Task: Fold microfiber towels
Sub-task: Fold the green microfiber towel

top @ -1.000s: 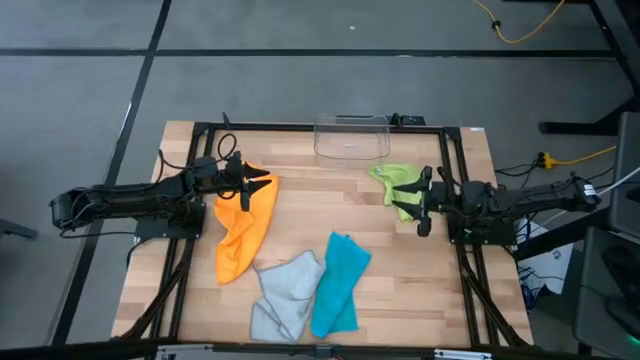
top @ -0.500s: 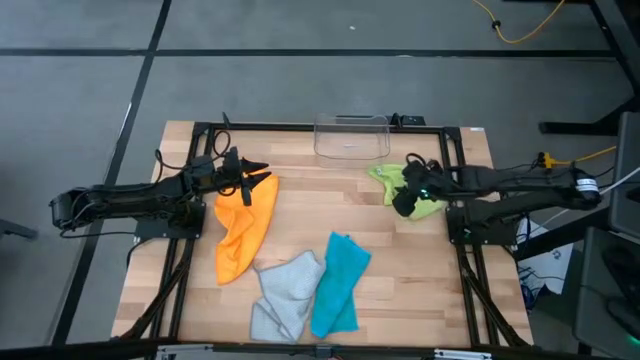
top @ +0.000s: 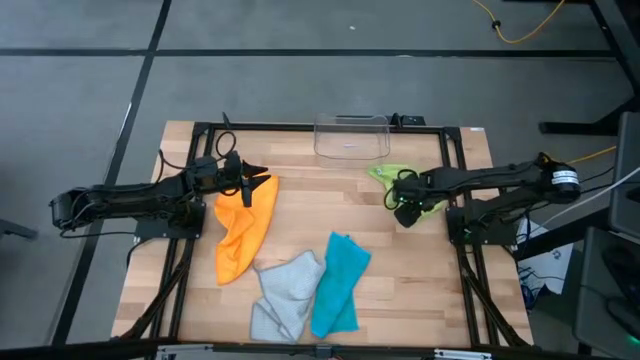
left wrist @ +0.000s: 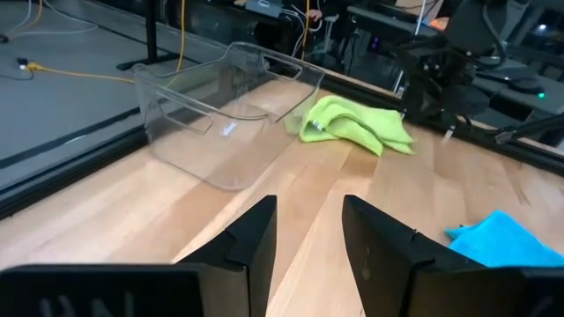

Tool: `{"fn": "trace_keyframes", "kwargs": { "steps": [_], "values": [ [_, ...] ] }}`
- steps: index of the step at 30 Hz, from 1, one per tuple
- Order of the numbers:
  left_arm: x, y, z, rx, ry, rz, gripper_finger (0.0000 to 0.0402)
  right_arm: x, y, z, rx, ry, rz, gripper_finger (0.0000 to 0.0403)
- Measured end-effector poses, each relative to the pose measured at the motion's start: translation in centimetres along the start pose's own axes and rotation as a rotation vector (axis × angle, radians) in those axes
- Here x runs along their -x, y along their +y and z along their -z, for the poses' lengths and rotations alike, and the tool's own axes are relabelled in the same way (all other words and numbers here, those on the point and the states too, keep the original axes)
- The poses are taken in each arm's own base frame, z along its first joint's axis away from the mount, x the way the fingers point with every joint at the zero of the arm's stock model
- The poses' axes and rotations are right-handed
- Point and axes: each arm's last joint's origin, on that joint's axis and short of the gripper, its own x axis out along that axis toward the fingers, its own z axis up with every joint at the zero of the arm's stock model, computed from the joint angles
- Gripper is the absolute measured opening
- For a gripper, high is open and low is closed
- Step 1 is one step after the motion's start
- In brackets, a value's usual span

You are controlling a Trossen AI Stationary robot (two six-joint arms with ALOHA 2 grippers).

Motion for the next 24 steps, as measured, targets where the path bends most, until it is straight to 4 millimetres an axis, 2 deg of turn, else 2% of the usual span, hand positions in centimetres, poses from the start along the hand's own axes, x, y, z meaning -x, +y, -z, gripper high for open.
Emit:
{"fn": "trace_keyframes", "kwargs": {
  "steps": [6,14,24],
  "values": [
    [0.0,0.0,0.0,-0.001,0.000,-0.001,0.0124,-0.3,0.9,0.6,0.055,0.034,-0.003,0.0193],
    [0.0,0.0,0.0,-0.001,0.000,-0.001,0.0124,-2.0,2.2,0.9,0.113,0.124,0.055,0.0193],
    [0.0,0.0,0.0,0.000,-0.001,-0.001,0.0124,-4.0,3.6,0.3,0.182,0.151,0.039,0.0193]
  ]
}}
